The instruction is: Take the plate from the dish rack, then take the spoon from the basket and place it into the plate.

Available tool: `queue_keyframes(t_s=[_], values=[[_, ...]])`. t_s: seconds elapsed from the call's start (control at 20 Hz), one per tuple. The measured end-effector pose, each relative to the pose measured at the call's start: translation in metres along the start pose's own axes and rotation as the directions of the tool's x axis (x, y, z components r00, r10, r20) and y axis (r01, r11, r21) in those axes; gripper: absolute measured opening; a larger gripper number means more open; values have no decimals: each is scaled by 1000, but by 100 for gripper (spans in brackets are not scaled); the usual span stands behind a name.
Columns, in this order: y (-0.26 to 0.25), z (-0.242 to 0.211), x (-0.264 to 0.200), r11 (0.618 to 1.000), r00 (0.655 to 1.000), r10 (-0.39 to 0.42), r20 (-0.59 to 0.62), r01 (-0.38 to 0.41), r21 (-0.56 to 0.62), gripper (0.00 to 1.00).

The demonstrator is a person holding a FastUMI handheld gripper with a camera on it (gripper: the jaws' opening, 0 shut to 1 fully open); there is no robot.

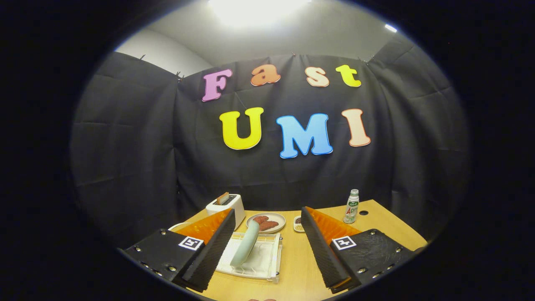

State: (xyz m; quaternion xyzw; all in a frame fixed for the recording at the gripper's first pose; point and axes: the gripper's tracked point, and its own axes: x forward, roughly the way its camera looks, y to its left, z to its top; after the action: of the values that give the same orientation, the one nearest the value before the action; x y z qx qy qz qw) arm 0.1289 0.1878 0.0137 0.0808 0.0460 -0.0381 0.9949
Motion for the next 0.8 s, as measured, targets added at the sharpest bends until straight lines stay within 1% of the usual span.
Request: queue_keyframes(t_s=[0.1,0.2,0.35,0.45,0.7,0.8], values=[[12,-13,23,999,999,-24,-48,25,33,96],[20,-37,46,997,991,-40,-131,49,66,97],[19,-70,74,993,965,-95,-246,110,48,97],[24,-90,94,992,947,-86,-310,111,67,97],[28,-138,127,987,868,-83,-489,139,80,97],[30,-148,138,987,850,-71,-522,136,86,97]])
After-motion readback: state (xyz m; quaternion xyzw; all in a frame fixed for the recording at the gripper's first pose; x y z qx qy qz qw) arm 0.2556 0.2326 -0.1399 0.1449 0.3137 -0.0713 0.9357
